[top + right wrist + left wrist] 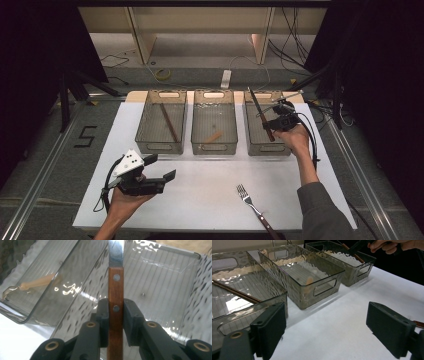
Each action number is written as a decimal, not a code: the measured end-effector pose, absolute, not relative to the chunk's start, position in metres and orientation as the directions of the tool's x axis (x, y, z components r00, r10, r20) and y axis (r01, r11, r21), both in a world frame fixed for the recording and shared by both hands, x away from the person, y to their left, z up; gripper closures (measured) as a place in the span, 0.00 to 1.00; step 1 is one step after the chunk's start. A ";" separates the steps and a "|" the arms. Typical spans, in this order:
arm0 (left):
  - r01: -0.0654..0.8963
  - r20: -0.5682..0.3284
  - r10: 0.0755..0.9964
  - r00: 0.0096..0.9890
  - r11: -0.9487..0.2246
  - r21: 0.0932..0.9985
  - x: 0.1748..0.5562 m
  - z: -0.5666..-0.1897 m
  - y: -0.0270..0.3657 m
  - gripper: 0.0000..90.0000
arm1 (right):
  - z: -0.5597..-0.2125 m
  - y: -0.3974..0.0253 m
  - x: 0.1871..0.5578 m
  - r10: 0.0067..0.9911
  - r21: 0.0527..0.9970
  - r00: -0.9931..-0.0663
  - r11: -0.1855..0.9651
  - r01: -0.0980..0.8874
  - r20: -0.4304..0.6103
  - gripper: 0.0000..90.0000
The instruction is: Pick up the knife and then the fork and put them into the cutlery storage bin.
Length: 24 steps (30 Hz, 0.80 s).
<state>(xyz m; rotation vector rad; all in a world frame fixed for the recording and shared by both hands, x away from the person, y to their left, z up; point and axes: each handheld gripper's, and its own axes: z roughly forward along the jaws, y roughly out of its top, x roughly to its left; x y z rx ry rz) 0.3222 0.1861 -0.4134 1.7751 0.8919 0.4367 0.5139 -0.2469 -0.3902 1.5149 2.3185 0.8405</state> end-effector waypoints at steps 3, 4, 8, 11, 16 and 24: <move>0.362 -0.121 0.746 0.655 -0.169 0.917 0.322 -0.413 0.186 0.18 | -0.392 -0.246 0.514 0.899 0.582 -0.426 0.294 0.758 0.102 0.85; 0.362 -0.121 0.746 0.655 -0.169 0.917 0.322 -0.413 0.186 0.18 | -0.392 -0.246 0.514 0.899 0.582 -0.426 0.294 0.758 0.102 0.85; 0.365 -0.123 0.746 0.655 -0.170 0.915 0.322 -0.413 0.187 0.18 | -0.396 -0.246 0.514 0.905 0.571 -0.416 0.295 0.766 0.092 0.85; 0.364 -0.123 0.744 0.656 -0.170 0.916 0.322 -0.413 0.186 0.18 | -0.400 -0.247 0.515 0.904 0.556 -0.416 0.295 0.777 0.100 0.84; 0.365 -0.123 0.744 0.657 -0.171 0.915 0.322 -0.413 0.186 0.18 | -0.398 -0.245 0.513 0.900 0.546 -0.419 0.293 0.785 0.119 0.66; 0.365 -0.123 0.745 0.656 -0.171 0.915 0.322 -0.413 0.186 0.18 | -0.388 -0.243 0.506 0.884 0.571 -0.455 0.319 0.756 0.109 0.61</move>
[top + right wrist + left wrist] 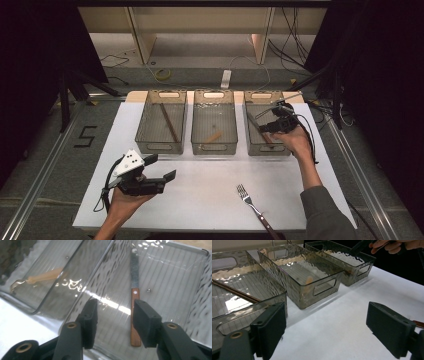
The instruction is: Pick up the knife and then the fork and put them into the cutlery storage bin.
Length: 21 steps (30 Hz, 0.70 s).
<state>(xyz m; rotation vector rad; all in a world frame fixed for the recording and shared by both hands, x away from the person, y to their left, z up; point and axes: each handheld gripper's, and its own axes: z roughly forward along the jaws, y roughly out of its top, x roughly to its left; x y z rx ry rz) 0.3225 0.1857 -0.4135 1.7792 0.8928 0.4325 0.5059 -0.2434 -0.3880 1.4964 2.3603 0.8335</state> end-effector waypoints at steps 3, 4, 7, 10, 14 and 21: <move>0.364 -0.124 0.745 0.655 -0.168 0.916 0.322 -0.413 0.186 0.18 | -0.384 -0.241 0.498 0.870 0.570 -0.483 0.347 0.744 0.100 0.55; 0.365 -0.125 0.744 0.656 -0.168 0.916 0.322 -0.413 0.186 0.18 | -0.383 -0.240 0.495 0.868 0.574 -0.488 0.352 0.739 0.096 0.52; 0.367 -0.126 0.745 0.655 -0.169 0.915 0.323 -0.413 0.186 0.18 | -0.377 -0.236 0.483 0.852 0.591 -0.517 0.376 0.714 0.082 0.49; 0.367 -0.124 0.745 0.655 -0.170 0.915 0.323 -0.414 0.186 0.18 | -0.373 -0.232 0.471 0.837 0.598 -0.541 0.392 0.699 0.083 0.45; 0.367 -0.126 0.745 0.655 -0.168 0.915 0.323 -0.413 0.186 0.18 | -0.372 -0.230 0.459 0.821 0.602 -0.565 0.411 0.684 0.080 0.43; 0.367 -0.125 0.746 0.654 -0.168 0.915 0.323 -0.414 0.187 0.18 | -0.373 -0.229 0.424 0.792 0.633 -0.606 0.431 0.643 0.077 0.39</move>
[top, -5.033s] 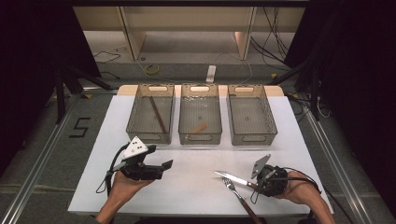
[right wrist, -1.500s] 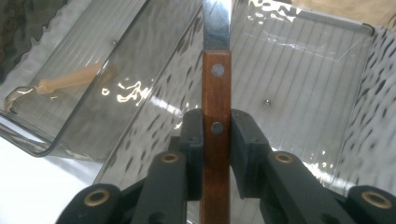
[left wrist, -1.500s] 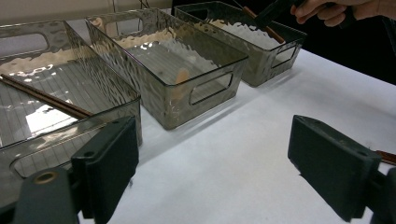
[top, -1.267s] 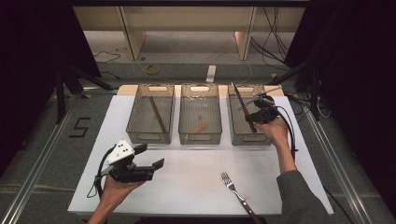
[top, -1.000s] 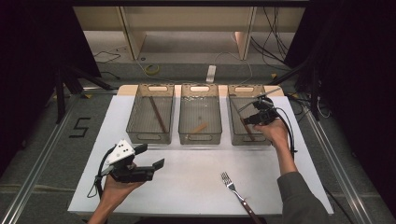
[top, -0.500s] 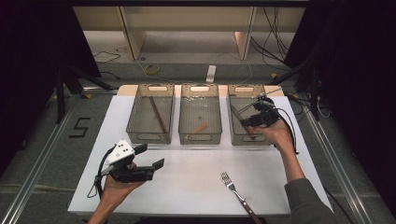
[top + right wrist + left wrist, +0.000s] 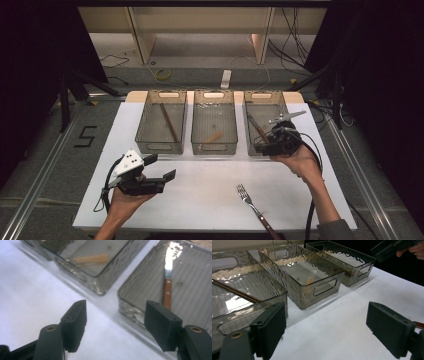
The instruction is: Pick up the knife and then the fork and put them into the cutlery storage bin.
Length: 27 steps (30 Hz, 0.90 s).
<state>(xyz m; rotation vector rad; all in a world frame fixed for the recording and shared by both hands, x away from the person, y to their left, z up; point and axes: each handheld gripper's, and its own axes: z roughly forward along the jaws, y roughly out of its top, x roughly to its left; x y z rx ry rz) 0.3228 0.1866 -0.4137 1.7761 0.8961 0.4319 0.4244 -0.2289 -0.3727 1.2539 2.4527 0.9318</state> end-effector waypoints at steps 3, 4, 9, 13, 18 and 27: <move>0.366 -0.122 0.746 0.654 -0.171 0.915 0.323 -0.414 0.186 0.18 | -0.375 -0.228 0.414 0.778 0.647 -0.622 0.430 0.629 0.088 0.39; 0.363 -0.121 0.746 0.654 -0.171 0.916 0.323 -0.414 0.186 0.18 | -0.376 -0.228 0.412 0.767 0.646 -0.635 0.440 0.624 0.091 0.39; 0.357 -0.111 0.744 0.659 -0.179 0.917 0.321 -0.413 0.185 0.18 | -0.380 -0.230 0.404 0.756 0.643 -0.646 0.442 0.626 0.109 0.38; 0.357 -0.111 0.744 0.659 -0.180 0.917 0.321 -0.412 0.185 0.18 | -0.381 -0.230 0.398 0.754 0.636 -0.650 0.455 0.623 0.098 0.36; 0.356 -0.110 0.744 0.659 -0.180 0.917 0.321 -0.412 0.185 0.18 | -0.384 -0.228 0.386 0.735 0.602 -0.673 0.500 0.623 0.084 0.34; 0.356 -0.109 0.744 0.660 -0.181 0.917 0.321 -0.412 0.185 0.18 | -0.391 -0.231 0.364 0.716 0.548 -0.695 0.554 0.627 0.072 0.33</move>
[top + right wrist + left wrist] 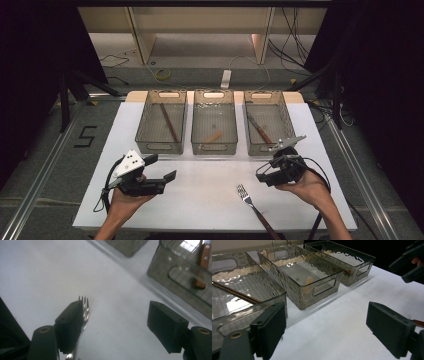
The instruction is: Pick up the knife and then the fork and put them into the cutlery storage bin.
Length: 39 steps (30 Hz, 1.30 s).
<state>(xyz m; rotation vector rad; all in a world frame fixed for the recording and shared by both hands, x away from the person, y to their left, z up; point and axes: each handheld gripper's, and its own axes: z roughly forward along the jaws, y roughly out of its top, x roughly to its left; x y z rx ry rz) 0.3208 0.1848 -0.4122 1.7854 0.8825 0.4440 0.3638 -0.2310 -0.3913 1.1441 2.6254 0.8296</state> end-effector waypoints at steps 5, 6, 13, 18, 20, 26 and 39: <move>0.356 -0.108 0.744 0.660 -0.182 0.917 0.321 -0.412 0.185 0.18 | -0.403 -0.236 0.352 0.712 0.510 -0.698 0.573 0.642 0.078 0.33; 0.356 -0.109 0.743 0.660 -0.182 0.917 0.321 -0.412 0.185 0.18 | -0.407 -0.237 0.346 0.708 0.495 -0.702 0.584 0.643 0.076 0.34; 0.355 -0.109 0.743 0.660 -0.181 0.917 0.321 -0.412 0.184 0.18 | -0.415 -0.230 0.328 0.683 0.450 -0.727 0.628 0.634 0.071 0.34; 0.355 -0.108 0.742 0.662 -0.183 0.917 0.321 -0.412 0.184 0.18 | -0.420 -0.222 0.317 0.655 0.423 -0.752 0.664 0.617 0.069 0.37; 0.356 -0.104 0.741 0.663 -0.190 0.915 0.321 -0.413 0.184 0.18 | -0.423 -0.219 0.314 0.647 0.409 -0.759 0.676 0.612 0.066 0.37; 0.357 -0.104 0.742 0.663 -0.191 0.914 0.321 -0.413 0.184 0.18 | -0.430 -0.213 0.307 0.629 0.373 -0.776 0.708 0.599 0.054 0.39; 0.357 -0.106 0.742 0.662 -0.188 0.915 0.321 -0.413 0.184 0.18 | -0.443 -0.207 0.293 0.596 0.312 -0.801 0.754 0.579 0.046 0.47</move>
